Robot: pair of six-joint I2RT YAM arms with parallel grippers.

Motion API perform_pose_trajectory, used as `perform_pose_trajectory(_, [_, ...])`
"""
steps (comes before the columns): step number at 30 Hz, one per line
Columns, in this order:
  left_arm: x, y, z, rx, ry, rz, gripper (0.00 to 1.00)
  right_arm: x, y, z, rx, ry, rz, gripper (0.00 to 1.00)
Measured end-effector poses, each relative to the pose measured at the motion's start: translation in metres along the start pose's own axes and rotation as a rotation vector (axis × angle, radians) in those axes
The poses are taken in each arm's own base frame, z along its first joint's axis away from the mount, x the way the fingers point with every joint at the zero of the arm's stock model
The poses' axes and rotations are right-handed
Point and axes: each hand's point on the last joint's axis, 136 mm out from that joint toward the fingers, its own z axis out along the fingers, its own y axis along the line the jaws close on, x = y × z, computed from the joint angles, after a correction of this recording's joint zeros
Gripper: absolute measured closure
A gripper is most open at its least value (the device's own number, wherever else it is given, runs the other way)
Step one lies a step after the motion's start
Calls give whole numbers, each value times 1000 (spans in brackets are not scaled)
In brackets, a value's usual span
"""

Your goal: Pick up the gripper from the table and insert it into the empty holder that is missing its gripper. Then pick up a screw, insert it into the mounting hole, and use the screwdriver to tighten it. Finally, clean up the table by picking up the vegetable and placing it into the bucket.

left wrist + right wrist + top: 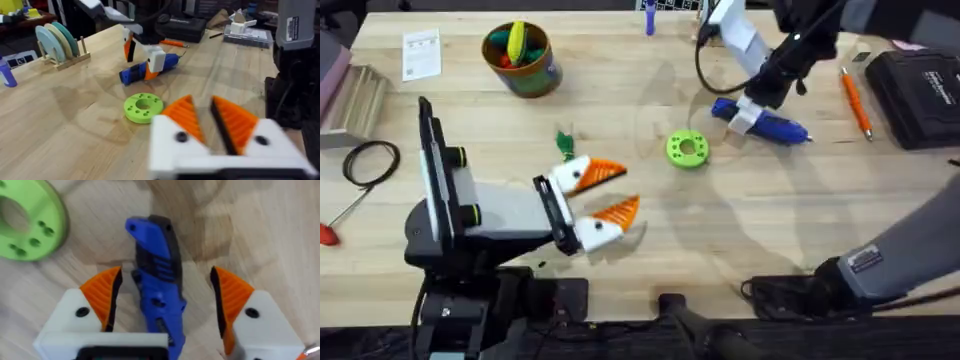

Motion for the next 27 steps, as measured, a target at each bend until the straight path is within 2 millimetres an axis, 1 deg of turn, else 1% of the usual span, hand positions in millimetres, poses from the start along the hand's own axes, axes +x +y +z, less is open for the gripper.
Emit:
perform_pose_trajectory(1, [0,0,0,0,0,0,395,-4,1,-7,2,-26,21,41])
perform_pose_trajectory(3, [0,0,0,0,0,-1,98,-11,1,-24,20,-77,58,41])
perform_pose_trajectory(4, [0,0,0,0,0,-2,55,-15,0,-35,34,-105,82,41])
perform_pose_trajectory(5, [0,0,0,0,0,-2,39,-18,0,-47,48,-137,108,40])
perform_pose_trajectory(10, [0,0,0,0,0,-2,32,-32,1,-100,100,-285,257,40])
perform_pose_trajectory(14, [-1,6,0,-32,-2,16,29,-37,3,-136,102,-388,488,39])
perform_pose_trajectory(16, [-2,12,0,-70,-4,12,28,-37,6,-151,94,-428,597,40])
perform_pose_trajectory(19, [-5,26,-2,-152,-15,-33,27,-33,14,-171,84,-468,699,39])
perform_pose_trajectory(22, [-4,34,-4,-205,-11,-86,27,-22,29,-189,67,-481,771,39])
perform_pose_trajectory(25, [-11,39,-10,-269,18,-139,27,-9,47,-203,49,-477,819,39])
perform_pose_trajectory(27, [-20,41,-16,-326,42,-155,26,-3,55,-211,44,-482,842,39])
